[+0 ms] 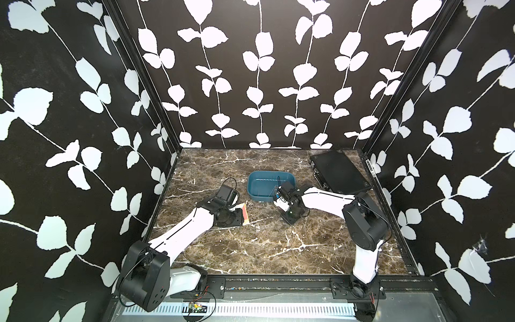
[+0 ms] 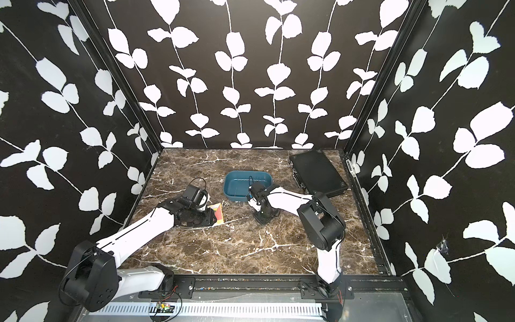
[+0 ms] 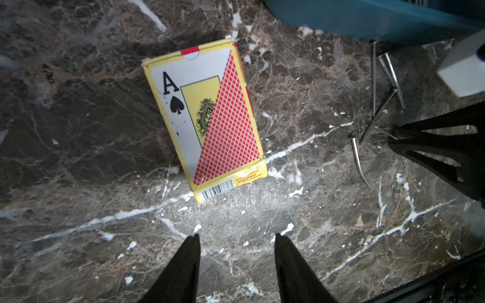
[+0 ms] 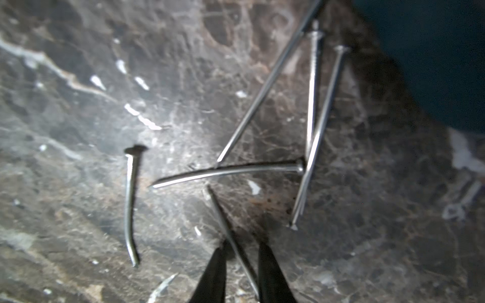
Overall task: Put the nails on the desktop into the storage box
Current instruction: Pick up the nail from the center of the board.
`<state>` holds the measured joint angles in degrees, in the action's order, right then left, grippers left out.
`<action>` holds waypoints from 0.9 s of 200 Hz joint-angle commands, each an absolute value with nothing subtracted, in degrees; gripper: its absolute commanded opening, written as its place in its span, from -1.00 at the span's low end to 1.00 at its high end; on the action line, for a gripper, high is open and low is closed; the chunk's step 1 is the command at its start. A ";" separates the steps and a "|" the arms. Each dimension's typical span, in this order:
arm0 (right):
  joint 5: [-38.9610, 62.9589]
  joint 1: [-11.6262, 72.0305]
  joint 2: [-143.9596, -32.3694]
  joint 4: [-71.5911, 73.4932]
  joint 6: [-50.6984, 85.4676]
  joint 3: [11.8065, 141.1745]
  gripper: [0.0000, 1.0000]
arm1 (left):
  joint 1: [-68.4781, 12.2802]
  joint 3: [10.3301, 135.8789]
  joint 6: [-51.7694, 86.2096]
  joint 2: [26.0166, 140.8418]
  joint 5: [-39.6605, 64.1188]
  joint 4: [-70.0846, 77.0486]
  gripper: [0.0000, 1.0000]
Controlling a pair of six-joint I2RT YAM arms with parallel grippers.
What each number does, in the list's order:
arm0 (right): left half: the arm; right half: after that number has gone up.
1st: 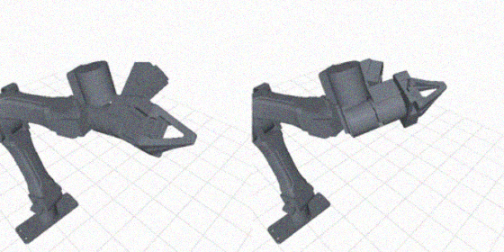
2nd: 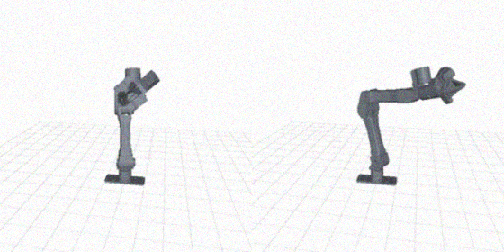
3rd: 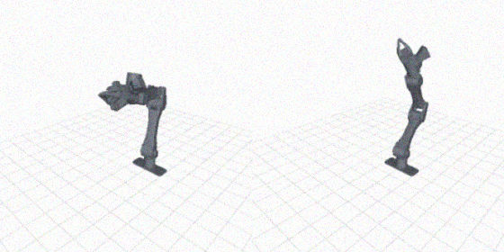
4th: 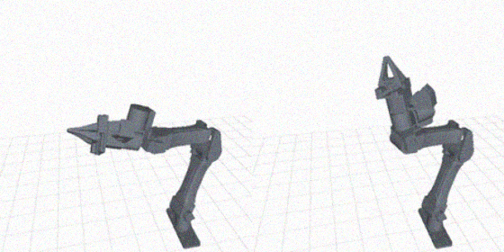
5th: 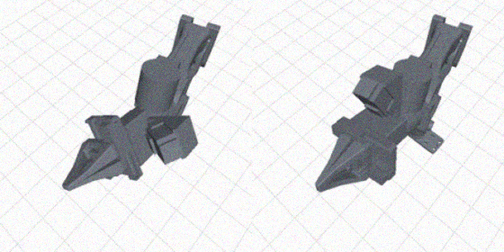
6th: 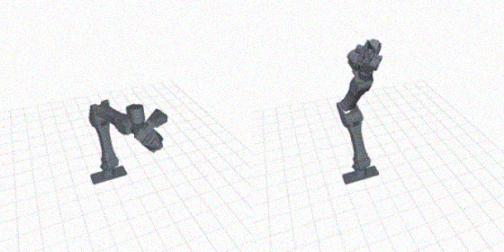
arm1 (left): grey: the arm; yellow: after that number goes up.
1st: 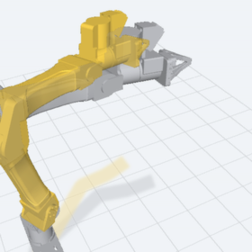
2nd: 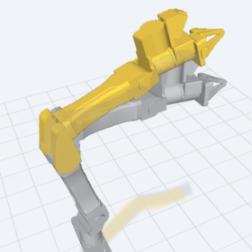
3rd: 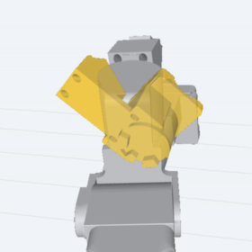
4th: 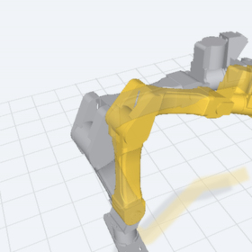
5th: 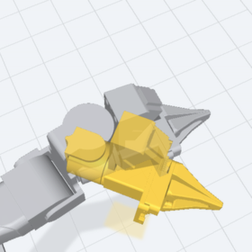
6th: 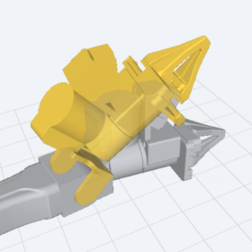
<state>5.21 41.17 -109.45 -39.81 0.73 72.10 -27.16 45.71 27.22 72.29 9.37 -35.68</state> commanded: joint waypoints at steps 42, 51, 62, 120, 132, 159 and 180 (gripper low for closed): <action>1.03 46.05 -111.62 -42.75 -0.29 70.26 -1.00 | -26.72 47.15 26.45 72.36 9.59 -36.24 -0.03; 2.15 46.08 -110.40 -42.54 0.28 70.46 -1.00 | -26.72 47.19 26.45 72.21 9.54 -36.38 -0.03; 3.24 46.01 -108.32 -42.52 0.80 70.98 -1.00 | -26.71 47.20 26.41 71.84 9.32 -36.37 -0.03; 18.52 41.73 -97.30 -42.51 5.24 78.97 -1.00 | -26.37 47.99 26.91 69.99 8.88 -36.10 -0.03; 20.47 40.22 -96.55 -42.02 7.53 81.34 -1.00 | -26.21 48.21 27.09 69.77 8.96 -35.87 -0.03; 23.56 36.01 -98.11 -37.96 16.04 86.99 -1.00 | -26.00 48.36 27.64 69.86 9.27 -35.17 -0.02; 22.71 33.49 -102.57 -35.42 22.64 92.03 -1.00 | -26.02 48.60 28.08 70.04 9.57 -34.52 -0.03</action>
